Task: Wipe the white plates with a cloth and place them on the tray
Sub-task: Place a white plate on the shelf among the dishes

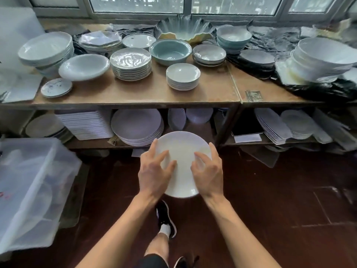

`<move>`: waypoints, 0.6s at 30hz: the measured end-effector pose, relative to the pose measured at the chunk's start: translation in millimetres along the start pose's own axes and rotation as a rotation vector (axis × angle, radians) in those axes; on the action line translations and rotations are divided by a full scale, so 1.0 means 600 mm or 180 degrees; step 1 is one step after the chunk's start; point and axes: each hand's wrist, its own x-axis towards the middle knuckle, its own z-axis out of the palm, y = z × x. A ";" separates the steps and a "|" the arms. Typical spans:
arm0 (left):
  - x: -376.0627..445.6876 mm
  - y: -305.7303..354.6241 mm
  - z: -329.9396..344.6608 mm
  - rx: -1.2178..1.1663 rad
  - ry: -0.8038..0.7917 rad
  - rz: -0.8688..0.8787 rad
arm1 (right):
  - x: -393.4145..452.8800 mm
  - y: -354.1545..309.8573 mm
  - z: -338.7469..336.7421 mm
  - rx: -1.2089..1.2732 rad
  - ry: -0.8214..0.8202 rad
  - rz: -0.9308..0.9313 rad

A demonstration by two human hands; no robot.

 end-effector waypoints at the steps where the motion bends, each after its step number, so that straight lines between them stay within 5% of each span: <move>1: 0.024 0.002 0.011 -0.0033 -0.0009 -0.0036 | 0.026 0.004 0.006 -0.0013 -0.0019 0.0039; 18: 0.454 0.033 0.103 -0.0321 -0.0190 0.0079 | 0.439 -0.030 0.092 0.0041 0.0100 0.0228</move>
